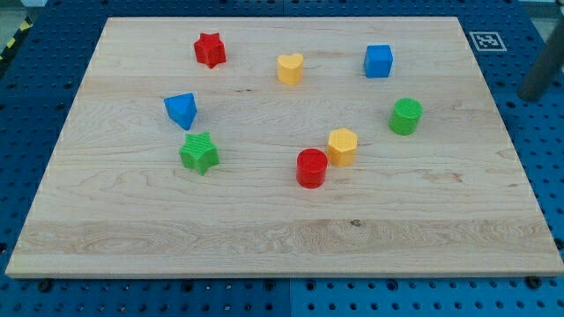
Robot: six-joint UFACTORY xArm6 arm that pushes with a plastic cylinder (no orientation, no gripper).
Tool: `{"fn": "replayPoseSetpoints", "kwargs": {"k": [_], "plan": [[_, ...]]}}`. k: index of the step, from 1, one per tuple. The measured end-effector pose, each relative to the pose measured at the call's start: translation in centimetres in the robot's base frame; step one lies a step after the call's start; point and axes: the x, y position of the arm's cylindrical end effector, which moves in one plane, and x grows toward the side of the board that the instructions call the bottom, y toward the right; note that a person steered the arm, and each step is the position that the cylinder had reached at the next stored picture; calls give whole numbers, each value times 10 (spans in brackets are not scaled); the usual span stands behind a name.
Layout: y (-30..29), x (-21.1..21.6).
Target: Slide green circle towards bottom center
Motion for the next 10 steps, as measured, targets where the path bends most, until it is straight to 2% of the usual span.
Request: {"fn": "replayPoseSetpoints", "kwargs": {"k": [1,2,3,4,5,6,8,10], "plan": [[-13,61],[-14,48],[-50,-25],[-154,-36],[-216,-36],[-207,-33],[-184,15],[-152,102]]}}
